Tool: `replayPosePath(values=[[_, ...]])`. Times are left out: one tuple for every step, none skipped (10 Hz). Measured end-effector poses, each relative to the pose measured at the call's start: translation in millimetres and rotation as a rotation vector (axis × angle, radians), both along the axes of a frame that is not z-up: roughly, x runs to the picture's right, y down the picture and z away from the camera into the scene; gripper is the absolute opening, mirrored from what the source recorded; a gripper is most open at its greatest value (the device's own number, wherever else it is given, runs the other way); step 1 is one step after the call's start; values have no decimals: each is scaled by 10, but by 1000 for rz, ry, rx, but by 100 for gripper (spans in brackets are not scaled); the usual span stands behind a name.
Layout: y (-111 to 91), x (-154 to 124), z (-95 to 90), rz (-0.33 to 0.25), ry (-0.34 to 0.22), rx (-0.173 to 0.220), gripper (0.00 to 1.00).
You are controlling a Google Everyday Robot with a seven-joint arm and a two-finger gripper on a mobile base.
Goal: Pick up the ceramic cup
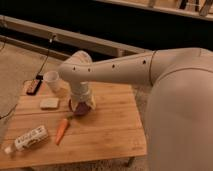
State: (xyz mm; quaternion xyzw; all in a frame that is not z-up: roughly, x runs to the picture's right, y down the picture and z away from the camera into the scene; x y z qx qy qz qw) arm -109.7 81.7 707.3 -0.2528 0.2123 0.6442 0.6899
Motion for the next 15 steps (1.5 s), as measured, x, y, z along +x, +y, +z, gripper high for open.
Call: replayPosePath(values=[[-203, -110, 36, -2, -32, 35, 65], [-348, -182, 51, -4, -54, 59, 65], [-497, -244, 82, -8, -71, 81, 65], [-749, -372, 130, -14, -112, 107, 65], [-872, -477, 176, -14, -145, 112, 65], [-1022, -610, 227, -16, -182, 120, 65], [-1159, -748, 291, -28, -212, 130, 65], [-1294, -873, 343, -38, -237, 145, 65], [-1452, -972, 411, -52, -254, 170, 65], [-1571, -1048, 453, -61, -267, 188, 65], [-1740, -1149, 518, -85, -272, 216, 65], [-1868, -1269, 576, -114, -267, 237, 65], [-1909, -1332, 601, -128, -264, 243, 65], [-2006, -1450, 676, -156, -250, 250, 65], [-2042, -1530, 741, -171, -242, 245, 65]])
